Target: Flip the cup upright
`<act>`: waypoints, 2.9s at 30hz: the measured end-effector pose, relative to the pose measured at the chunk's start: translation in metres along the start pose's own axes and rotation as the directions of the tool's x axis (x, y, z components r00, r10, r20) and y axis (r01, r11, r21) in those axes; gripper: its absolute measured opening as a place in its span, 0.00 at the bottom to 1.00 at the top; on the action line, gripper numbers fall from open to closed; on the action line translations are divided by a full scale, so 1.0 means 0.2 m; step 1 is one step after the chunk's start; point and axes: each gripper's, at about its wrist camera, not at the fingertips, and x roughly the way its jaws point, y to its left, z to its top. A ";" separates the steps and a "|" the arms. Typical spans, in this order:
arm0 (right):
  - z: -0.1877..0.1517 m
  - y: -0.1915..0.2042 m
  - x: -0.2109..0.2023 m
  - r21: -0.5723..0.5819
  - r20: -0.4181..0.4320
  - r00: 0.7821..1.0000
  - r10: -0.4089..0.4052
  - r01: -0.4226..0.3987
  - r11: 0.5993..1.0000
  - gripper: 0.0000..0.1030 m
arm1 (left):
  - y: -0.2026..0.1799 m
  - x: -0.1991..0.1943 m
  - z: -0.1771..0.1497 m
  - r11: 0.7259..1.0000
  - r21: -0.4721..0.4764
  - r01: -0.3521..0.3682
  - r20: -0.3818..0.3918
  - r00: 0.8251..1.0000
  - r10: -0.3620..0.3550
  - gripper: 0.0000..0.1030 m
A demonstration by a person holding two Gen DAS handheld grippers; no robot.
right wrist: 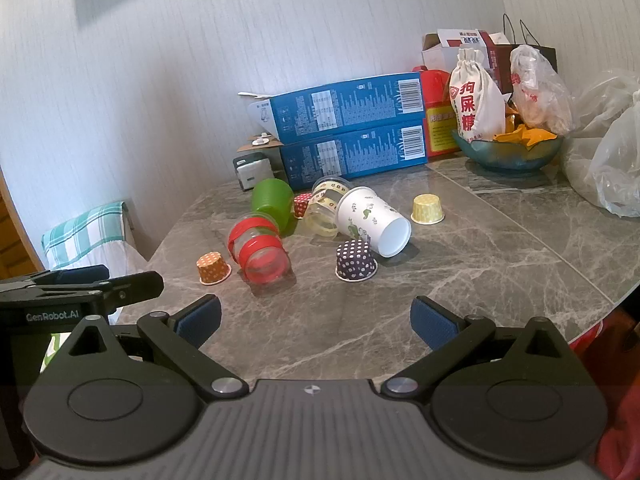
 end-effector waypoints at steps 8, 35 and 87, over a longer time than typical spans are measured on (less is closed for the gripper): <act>0.00 0.00 0.01 0.003 -0.004 1.000 0.002 -0.002 1.000 0.99 | 0.00 0.00 0.00 1.000 -0.001 0.002 0.000 1.000 -0.002 1.00; 0.00 -0.01 0.04 0.000 -0.020 1.000 0.001 -0.001 1.000 0.99 | 0.00 0.03 -0.01 1.000 -0.005 0.012 -0.011 1.000 -0.012 1.00; 0.83 0.42 1.32 -0.083 -0.469 0.882 0.037 -0.086 0.993 0.96 | 0.45 0.27 0.09 0.987 -0.153 0.049 -0.088 0.994 -0.063 1.00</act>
